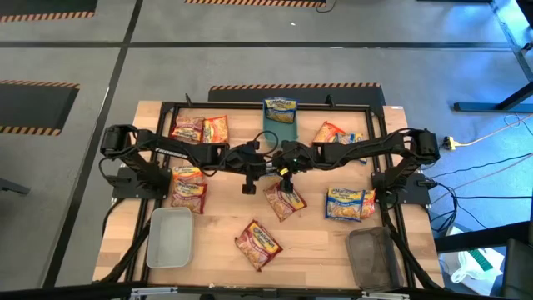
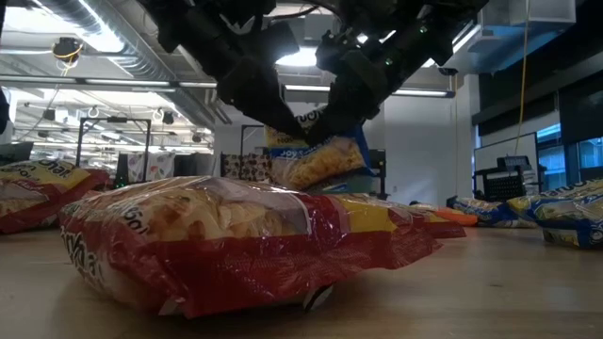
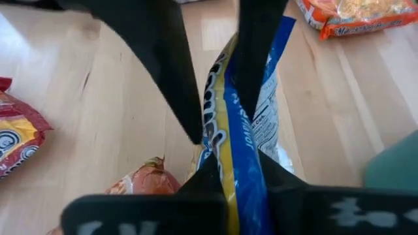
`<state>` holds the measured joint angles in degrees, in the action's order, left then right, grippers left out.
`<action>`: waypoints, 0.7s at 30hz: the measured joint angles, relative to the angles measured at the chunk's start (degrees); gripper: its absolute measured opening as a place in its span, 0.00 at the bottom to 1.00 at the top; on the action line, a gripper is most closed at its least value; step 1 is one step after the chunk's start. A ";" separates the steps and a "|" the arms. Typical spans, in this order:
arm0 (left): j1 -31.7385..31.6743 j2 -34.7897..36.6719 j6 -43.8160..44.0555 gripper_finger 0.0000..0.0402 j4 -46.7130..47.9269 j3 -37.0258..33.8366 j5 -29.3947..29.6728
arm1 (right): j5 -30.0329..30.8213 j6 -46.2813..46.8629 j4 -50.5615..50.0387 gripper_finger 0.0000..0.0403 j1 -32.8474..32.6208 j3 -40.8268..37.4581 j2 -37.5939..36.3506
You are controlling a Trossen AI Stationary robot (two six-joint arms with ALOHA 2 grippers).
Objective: Sort Maruchan noodles
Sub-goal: Put the blue noodle pack into the green bin
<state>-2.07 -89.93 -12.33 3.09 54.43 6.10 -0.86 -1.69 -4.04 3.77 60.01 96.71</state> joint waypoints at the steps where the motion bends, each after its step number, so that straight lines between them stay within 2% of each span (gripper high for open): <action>1: -0.02 0.67 0.01 0.28 0.56 0.00 0.01 | 0.00 -0.09 -0.02 0.01 0.00 0.00 0.00; 3: 0.00 2.46 0.21 0.31 2.44 0.02 0.04 | -0.31 0.05 -0.27 0.01 0.00 0.00 -0.09; 6: 0.00 6.07 2.43 0.32 5.30 -0.04 0.84 | -4.26 0.18 -0.65 0.00 0.04 0.00 -0.65; 11: -0.02 13.85 2.77 0.32 11.63 -1.40 -0.78 | -4.51 -0.94 -0.77 0.00 0.60 0.00 -2.26; 14: 0.00 19.26 3.95 0.32 9.92 -6.21 -1.31 | -4.69 -1.57 -1.05 0.00 1.66 0.00 -3.19; 21: 0.00 30.03 11.61 0.32 -0.50 -20.66 -1.31 | -5.33 -2.83 -0.48 0.00 5.55 -0.01 -4.83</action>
<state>-2.07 -59.90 -0.72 2.60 33.77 4.78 -6.19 -4.52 -4.53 9.32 60.00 91.88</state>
